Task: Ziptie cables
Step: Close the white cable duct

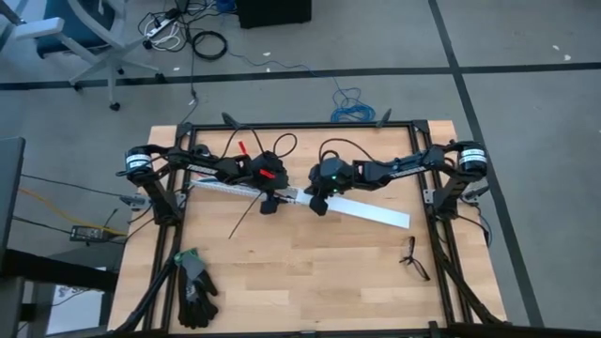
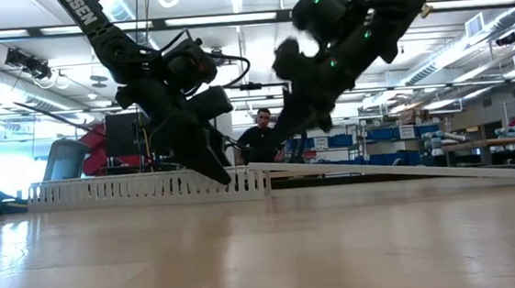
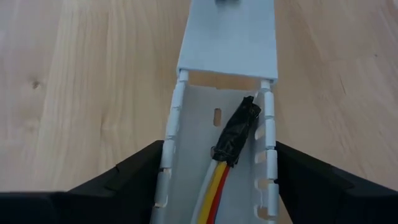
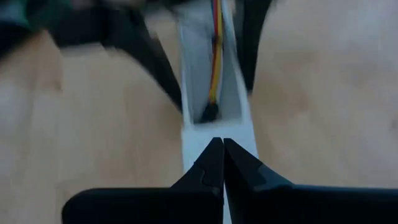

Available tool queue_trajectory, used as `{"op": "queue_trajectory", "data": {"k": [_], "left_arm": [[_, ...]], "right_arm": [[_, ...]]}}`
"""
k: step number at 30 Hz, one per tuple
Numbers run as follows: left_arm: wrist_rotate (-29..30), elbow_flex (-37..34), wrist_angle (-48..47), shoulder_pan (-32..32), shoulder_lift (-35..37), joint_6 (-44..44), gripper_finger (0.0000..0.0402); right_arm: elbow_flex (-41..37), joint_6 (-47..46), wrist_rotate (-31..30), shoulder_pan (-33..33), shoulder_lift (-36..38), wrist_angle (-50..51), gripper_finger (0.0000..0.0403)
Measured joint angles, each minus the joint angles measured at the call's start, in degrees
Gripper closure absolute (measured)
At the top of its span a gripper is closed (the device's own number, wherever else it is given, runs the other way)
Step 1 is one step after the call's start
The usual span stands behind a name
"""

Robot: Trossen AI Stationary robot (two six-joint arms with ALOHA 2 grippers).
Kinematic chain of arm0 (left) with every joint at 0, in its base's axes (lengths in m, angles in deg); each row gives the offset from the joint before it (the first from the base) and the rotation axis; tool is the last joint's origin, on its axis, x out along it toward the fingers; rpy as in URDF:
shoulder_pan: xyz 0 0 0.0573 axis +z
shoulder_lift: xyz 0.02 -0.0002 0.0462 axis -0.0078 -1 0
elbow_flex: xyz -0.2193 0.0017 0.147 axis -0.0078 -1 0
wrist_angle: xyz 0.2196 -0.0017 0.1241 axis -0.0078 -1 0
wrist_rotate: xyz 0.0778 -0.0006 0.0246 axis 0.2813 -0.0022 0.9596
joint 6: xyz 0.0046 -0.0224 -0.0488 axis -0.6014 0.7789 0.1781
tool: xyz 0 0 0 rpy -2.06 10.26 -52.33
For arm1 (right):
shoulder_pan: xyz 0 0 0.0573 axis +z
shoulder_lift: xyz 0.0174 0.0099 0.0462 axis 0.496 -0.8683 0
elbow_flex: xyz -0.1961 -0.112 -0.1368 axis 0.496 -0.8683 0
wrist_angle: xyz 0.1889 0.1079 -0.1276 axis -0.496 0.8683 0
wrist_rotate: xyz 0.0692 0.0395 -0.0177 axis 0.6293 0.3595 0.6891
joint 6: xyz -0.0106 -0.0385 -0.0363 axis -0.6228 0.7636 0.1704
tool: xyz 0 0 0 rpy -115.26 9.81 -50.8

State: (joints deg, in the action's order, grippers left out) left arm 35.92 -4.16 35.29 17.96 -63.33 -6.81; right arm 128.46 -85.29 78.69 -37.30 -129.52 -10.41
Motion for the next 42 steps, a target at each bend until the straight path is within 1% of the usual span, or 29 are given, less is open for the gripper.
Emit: {"op": "queue_trajectory", "data": {"k": [3,7,12,19,22,31,42], "left_arm": [[0.0,0.0,-0.4,0.0,0.0,1.0,0.0111],[0.0,0.0,-0.8,0.0,0.0,1.5,0.0111],[0.0,0.0,-1.5,0.0,0.0,1.4,0.0111],[0.0,0.0,-1.3,0.0,0.0,1.4,0.0113],[0.0,0.0,-1.2,0.0,0.0,1.0,0.0122],[0.0,0.0,-0.6,0.0,0.0,0.9,0.0170],[0.0,0.0,-0.1,0.0,0.0,0.9,0.0177]], "right_arm": [[2.1,-0.3,1.1,1.8,-2.7,2.1,0.0403],[2.8,1.8,-3.2,3.9,-2.8,1.9,0.0403],[2.9,1.2,-4.3,3.4,-2.0,2.7,0.0403],[2.8,0.9,-4.1,2.8,-3.6,2.8,0.0403],[2.8,0.9,-4.0,2.5,-3.7,2.9,0.0403],[2.8,1.0,-3.6,2.5,-3.7,2.6,0.0403],[2.8,1.3,-1.4,1.4,-3.7,2.6,0.0403]]}}
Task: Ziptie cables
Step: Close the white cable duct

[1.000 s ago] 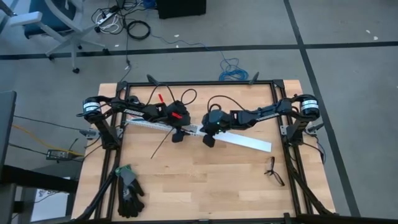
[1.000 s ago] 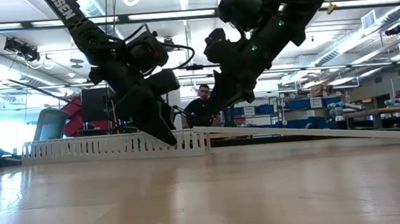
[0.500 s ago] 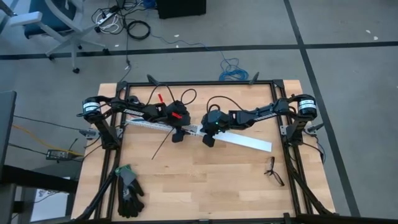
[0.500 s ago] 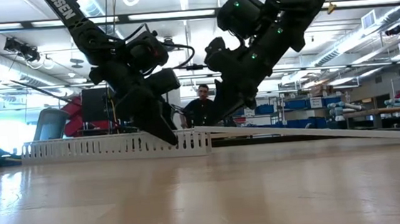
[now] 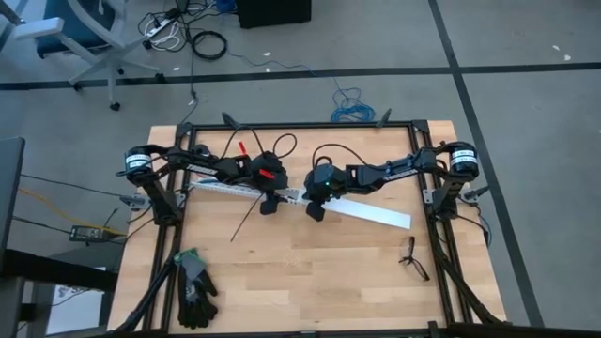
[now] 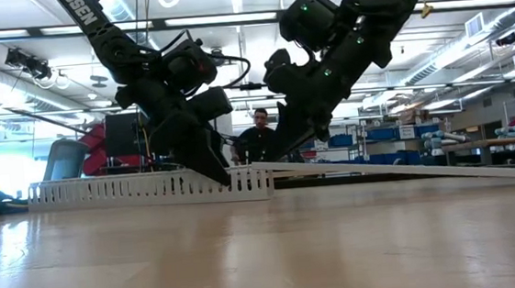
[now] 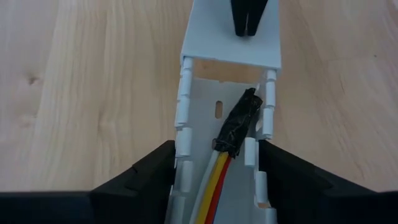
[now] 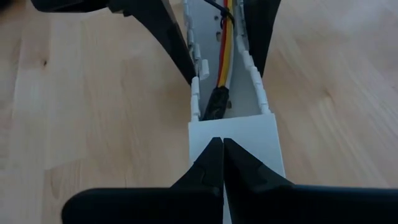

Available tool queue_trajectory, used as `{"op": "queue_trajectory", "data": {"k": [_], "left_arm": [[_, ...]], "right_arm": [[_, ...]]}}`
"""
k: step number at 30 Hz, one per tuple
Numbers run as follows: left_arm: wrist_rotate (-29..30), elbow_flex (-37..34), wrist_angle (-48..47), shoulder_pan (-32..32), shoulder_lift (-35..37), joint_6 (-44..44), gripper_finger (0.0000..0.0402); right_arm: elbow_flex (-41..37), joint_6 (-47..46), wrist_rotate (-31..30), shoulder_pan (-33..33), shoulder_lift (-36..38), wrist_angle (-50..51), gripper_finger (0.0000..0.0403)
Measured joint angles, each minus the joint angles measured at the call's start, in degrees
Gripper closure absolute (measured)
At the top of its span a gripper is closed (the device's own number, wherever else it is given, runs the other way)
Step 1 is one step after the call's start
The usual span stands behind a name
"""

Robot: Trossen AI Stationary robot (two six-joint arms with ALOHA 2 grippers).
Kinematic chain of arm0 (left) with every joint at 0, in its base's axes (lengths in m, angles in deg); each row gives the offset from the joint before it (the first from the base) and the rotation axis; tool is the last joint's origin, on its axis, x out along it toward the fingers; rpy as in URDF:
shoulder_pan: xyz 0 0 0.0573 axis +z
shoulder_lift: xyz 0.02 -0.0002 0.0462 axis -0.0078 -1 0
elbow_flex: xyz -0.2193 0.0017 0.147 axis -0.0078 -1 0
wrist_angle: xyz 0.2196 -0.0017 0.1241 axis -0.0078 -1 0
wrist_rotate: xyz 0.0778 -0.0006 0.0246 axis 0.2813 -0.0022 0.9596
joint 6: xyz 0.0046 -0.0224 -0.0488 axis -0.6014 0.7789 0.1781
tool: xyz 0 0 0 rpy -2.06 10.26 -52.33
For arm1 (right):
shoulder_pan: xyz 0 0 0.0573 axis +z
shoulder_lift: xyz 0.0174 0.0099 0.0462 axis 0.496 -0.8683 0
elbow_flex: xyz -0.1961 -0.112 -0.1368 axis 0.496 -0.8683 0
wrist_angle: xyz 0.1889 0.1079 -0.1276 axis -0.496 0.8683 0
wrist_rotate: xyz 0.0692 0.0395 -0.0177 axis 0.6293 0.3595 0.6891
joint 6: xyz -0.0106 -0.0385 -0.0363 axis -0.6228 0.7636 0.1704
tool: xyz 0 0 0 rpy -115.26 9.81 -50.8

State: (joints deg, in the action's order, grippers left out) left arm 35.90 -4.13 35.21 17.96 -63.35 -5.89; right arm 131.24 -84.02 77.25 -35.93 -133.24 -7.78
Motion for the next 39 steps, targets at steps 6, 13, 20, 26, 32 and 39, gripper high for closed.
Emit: {"op": "queue_trajectory", "data": {"k": [6,13,20,26,32,39], "left_arm": [[-0.3,0.0,-0.1,0.0,0.0,-0.9,0.0177],[-0.5,0.0,-0.2,0.0,0.0,-1.1,0.0178],[-0.7,-0.1,-0.7,0.0,0.0,-0.9,0.0177],[0.8,0.0,-1.0,-0.1,0.0,-0.9,0.0161],[1.2,0.0,-1.2,-0.1,0.0,-0.9,0.0128],[1.7,0.0,-1.6,0.0,0.0,-1.0,0.0116]], "right_arm": [[3.5,0.8,5.0,-1.8,-5.0,-0.7,0.0403],[13.8,6.8,6.1,-1.4,-13.1,0.0,0.0403],[15.3,8.7,5.5,-1.1,-12.4,1.2,0.0403],[15.3,8.7,5.7,-1.1,-12.0,2.8,0.0403],[15.3,8.8,5.7,-1.1,-12.0,2.3,0.0403],[15.3,9.1,6.9,-1.1,-11.9,0.2,0.0403]]}}
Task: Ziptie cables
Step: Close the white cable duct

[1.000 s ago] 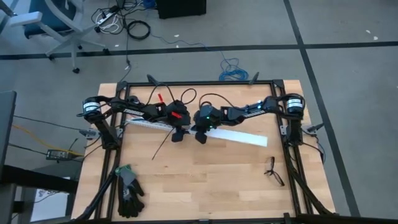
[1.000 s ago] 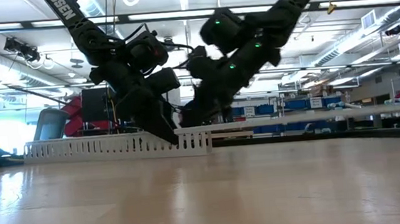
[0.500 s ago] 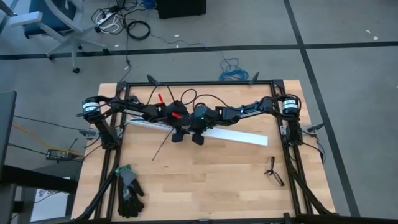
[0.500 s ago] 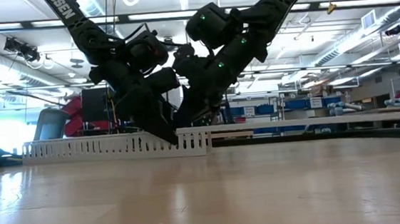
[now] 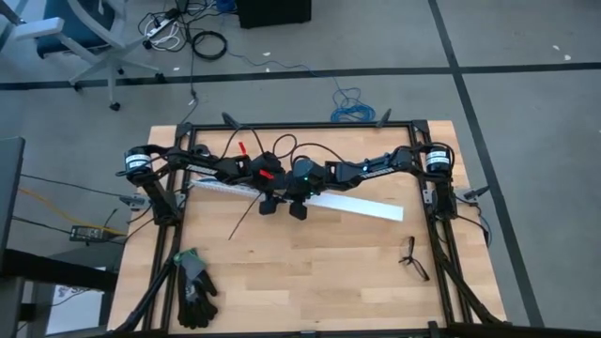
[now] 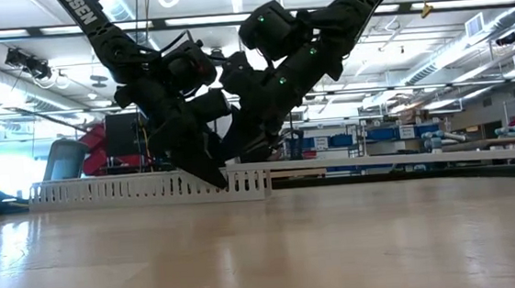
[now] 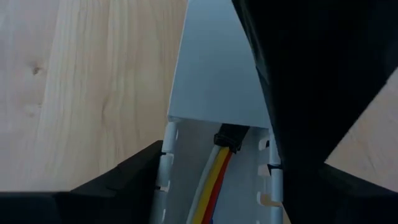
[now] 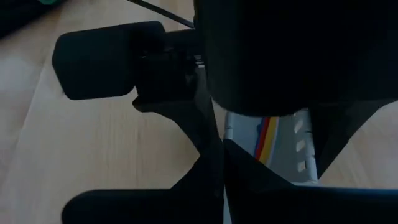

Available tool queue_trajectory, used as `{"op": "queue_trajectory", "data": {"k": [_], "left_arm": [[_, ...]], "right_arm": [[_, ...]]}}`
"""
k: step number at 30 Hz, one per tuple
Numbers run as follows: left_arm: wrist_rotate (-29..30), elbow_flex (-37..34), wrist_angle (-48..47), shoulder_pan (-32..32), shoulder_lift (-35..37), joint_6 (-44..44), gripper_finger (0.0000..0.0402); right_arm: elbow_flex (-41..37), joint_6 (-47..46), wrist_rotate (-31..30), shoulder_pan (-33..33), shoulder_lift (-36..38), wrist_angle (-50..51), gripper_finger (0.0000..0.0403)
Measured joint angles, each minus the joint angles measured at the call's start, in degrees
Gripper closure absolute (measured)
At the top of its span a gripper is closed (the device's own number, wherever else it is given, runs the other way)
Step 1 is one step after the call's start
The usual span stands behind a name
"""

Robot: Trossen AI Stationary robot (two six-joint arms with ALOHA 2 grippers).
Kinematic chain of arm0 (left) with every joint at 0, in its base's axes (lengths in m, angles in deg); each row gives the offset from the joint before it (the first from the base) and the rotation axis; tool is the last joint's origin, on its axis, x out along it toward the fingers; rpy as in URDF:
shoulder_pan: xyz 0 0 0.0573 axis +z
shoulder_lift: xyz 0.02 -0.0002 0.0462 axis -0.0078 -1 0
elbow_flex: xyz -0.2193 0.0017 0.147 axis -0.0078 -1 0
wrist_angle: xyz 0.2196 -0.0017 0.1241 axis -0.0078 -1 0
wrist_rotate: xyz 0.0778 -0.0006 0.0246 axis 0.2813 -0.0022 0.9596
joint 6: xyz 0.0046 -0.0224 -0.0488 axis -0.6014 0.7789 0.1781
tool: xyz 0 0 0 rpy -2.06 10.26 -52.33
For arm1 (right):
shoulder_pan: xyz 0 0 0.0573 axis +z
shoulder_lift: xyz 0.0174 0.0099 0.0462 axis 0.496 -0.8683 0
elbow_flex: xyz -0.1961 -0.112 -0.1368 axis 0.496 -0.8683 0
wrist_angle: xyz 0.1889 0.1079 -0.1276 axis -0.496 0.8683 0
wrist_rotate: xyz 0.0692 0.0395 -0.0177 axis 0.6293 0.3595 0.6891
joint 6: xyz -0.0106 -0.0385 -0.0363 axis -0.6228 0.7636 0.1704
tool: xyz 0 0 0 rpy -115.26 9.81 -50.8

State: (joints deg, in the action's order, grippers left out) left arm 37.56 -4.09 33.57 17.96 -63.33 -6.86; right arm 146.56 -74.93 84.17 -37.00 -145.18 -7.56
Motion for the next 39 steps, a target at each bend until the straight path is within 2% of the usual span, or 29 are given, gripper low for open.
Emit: {"op": "queue_trajectory", "data": {"k": [11,16,21,27,33,39], "left_arm": [[0.5,0.0,-3.6,0.2,4.0,-2.9,0.0115],[0.5,-0.6,-5.6,0.5,4.5,-3.5,0.0115],[-0.2,-6.7,-0.3,1.7,5.7,-2.3,0.0115],[-0.6,-14.5,9.6,2.1,10.4,-0.2,0.0115],[-0.6,-16.2,11.2,2.2,12.0,-0.1,0.0119],[-0.9,-16.1,11.6,2.2,11.3,0.0,0.0154]], "right_arm": [[0.0,0.9,-0.5,-0.2,4.5,0.4,0.0403],[0.0,0.9,-3.2,-0.3,5.7,6.6,0.0403],[0.0,0.4,-8.1,0.6,7.8,13.2,0.0403],[0.0,-1.7,-7.9,2.0,7.9,13.3,0.0403],[-0.8,-4.6,-7.4,2.0,5.2,11.1,0.0403],[-0.7,-6.3,-4.7,1.5,1.7,7.1,0.0403]]}}
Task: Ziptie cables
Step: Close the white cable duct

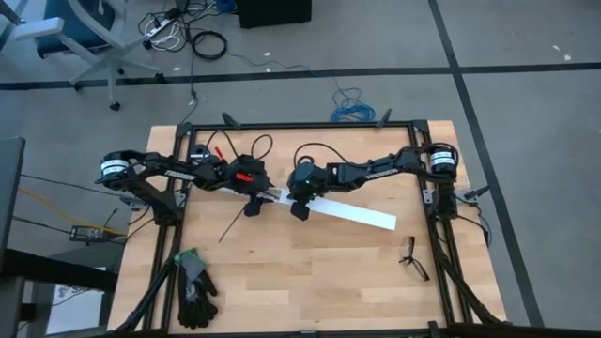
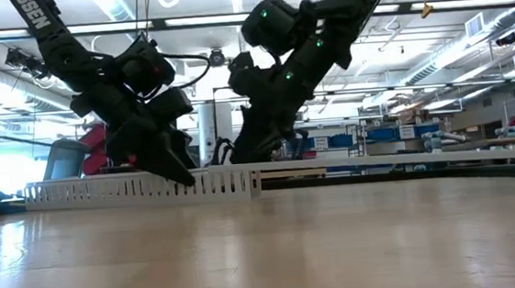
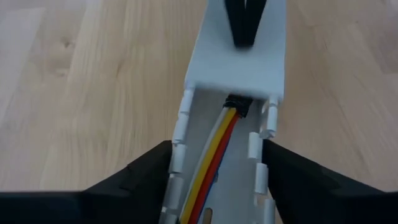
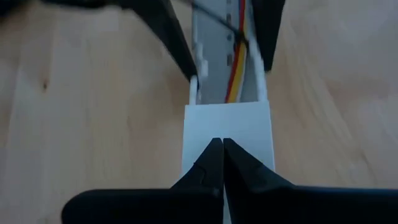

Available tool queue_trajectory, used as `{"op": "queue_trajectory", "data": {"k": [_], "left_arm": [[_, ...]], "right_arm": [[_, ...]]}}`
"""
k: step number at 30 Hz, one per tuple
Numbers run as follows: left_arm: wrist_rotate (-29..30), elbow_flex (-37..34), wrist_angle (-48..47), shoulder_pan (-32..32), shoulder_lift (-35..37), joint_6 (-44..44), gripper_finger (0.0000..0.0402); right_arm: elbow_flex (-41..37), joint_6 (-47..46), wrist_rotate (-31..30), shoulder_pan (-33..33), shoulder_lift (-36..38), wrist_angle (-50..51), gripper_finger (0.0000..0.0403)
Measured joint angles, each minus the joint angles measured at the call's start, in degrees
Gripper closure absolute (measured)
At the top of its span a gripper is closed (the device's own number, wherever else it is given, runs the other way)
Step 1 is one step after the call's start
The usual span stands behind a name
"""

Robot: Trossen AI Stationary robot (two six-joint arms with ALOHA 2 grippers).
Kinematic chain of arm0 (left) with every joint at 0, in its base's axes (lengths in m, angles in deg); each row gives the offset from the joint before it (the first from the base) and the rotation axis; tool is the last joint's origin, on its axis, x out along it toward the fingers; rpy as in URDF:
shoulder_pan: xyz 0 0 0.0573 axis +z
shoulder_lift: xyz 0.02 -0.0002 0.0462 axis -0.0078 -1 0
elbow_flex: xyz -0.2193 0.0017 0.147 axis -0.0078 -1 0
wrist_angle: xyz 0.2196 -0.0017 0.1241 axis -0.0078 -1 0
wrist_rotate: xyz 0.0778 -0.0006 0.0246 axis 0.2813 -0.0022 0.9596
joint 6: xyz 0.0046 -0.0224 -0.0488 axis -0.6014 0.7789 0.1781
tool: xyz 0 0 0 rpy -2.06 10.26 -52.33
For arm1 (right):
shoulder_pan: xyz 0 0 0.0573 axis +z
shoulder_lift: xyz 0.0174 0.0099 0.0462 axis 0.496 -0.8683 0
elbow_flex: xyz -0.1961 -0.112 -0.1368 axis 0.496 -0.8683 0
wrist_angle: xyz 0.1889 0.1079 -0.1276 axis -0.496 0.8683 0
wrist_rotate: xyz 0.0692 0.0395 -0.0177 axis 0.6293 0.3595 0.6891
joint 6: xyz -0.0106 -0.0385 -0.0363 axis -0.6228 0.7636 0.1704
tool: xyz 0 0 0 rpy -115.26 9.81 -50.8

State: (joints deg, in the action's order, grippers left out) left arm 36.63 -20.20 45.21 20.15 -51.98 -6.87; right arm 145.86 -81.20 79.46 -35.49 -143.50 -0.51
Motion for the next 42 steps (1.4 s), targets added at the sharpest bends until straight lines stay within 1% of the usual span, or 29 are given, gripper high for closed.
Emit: {"op": "queue_trajectory", "data": {"k": [5,10,14,19,25,28,33,39,42], "left_arm": [[-0.1,0.0,0.2,0.0,0.0,0.0,0.0175],[0.1,0.0,0.4,0.0,0.0,0.0,0.0176],[0.1,0.0,0.4,0.0,0.0,0.0,0.0176],[0.5,0.0,0.2,0.0,0.0,0.0,0.0168],[0.8,0.2,-1.4,0.0,0.1,-0.2,0.0129],[0.9,0.2,-2.1,0.2,0.1,-1.6,0.0117],[1.0,0.0,-4.0,1.2,1.4,-3.5,0.0113],[0.9,0.0,-9.4,2.9,5.0,-4.6,0.0113],[0.5,-0.1,-10.3,3.6,5.4,-4.6,0.0113]], "right_arm": [[0.0,0.4,1.6,-1.2,-2.0,-6.0,0.0403],[-0.1,3.0,1.1,-2.3,-1.9,-8.9,0.0403],[-0.1,4.4,2.6,-2.5,-1.9,-13.9,0.0403],[-0.1,4.4,4.0,-2.6,-1.9,-13.0,0.0403],[-0.1,4.3,4.1,-2.7,-1.9,-12.6,0.0403],[-0.1,4.3,4.1,-2.7,-1.9,-12.2,0.0403],[-0.1,4.2,4.5,-2.7,-1.9,-12.3,0.0403],[-0.1,3.7,5.0,-2.7,-1.8,-12.4,0.0403],[-0.1,2.9,6.0,-2.8,-1.8,-12.0,0.0403]]}}
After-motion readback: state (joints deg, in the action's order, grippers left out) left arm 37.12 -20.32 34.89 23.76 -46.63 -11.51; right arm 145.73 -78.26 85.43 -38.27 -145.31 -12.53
